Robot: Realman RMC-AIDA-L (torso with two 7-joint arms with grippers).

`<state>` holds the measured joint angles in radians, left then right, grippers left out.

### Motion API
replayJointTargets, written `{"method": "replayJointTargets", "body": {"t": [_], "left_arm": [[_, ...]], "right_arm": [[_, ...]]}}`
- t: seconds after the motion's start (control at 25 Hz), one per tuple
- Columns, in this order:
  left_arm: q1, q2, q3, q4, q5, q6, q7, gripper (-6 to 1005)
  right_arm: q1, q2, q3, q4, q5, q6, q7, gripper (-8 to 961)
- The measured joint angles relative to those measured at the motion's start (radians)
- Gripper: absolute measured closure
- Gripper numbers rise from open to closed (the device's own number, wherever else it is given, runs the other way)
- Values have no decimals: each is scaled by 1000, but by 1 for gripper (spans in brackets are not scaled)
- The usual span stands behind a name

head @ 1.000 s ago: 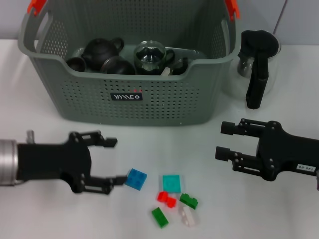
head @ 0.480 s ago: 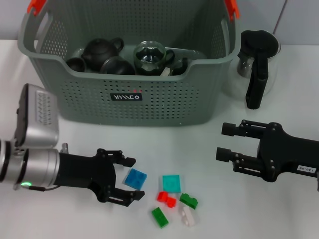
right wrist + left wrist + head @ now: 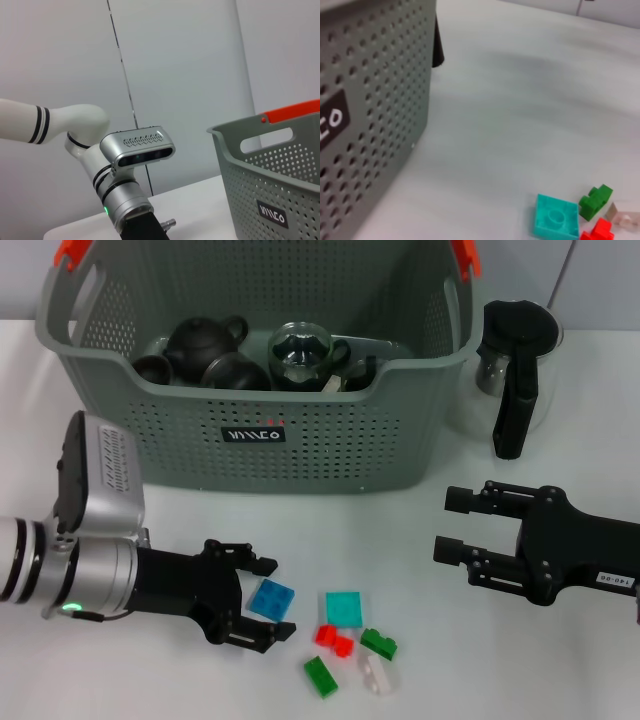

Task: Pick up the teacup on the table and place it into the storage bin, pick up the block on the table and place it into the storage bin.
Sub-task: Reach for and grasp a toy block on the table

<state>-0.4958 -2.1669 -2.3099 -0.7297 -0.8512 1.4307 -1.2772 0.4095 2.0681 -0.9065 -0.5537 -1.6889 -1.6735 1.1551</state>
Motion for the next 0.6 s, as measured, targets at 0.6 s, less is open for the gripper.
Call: {"method": "replayJointTargets", "body": {"t": [0.6], "left_arm": [[11, 2, 50, -25, 26, -6, -64, 146]], "right_arm": [[0, -4, 0, 11, 0, 2, 0, 312]]}}
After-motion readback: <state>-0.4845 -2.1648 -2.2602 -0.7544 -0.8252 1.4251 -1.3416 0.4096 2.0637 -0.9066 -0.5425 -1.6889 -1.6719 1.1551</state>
